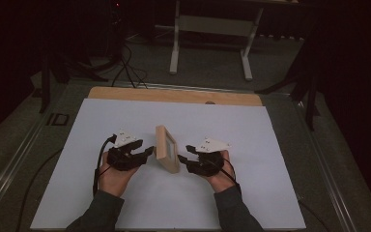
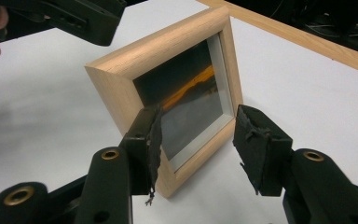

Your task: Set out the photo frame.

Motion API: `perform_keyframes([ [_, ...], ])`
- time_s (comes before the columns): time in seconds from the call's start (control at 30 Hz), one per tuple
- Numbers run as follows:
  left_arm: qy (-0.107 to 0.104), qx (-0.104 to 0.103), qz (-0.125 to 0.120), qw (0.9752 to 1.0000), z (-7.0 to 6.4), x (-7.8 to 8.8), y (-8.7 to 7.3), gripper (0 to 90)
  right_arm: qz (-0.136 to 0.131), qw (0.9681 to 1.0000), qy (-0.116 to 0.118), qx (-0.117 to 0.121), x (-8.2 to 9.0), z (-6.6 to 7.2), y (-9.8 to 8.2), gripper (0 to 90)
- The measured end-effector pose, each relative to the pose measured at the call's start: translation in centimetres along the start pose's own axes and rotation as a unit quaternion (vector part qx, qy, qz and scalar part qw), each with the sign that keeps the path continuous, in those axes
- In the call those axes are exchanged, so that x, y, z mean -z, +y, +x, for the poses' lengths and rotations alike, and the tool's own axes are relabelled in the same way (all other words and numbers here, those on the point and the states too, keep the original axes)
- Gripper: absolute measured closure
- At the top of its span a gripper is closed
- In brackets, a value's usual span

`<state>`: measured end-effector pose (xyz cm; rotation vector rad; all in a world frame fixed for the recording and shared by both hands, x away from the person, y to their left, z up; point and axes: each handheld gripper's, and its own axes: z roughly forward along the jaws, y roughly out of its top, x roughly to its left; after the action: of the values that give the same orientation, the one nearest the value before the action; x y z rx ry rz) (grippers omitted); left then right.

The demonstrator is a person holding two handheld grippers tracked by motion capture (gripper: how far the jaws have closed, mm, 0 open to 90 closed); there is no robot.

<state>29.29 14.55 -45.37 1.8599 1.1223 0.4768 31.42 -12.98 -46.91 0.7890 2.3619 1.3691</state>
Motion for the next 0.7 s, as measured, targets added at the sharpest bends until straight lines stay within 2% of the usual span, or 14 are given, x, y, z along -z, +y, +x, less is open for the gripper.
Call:
perform_keyframes([
  [0.27,-0.017,0.007,-0.017,0.9997,-0.6,0.7,0.5,43.2,0.002,1.0000,-0.001,-0.001,0.0,-0.1,-0.1,50.4],
  [0.5,-0.032,-0.004,-0.010,0.9994,-1.8,0.4,0.6,39.1,0.003,1.0000,-0.002,-0.001,0.0,-0.1,-0.1,50.0],
  [0.7,-0.037,-0.008,-0.007,0.9993,-2.7,0.0,0.6,33.7,0.002,1.0000,-0.003,-0.004,0.1,-0.3,-0.1,49.8],
])
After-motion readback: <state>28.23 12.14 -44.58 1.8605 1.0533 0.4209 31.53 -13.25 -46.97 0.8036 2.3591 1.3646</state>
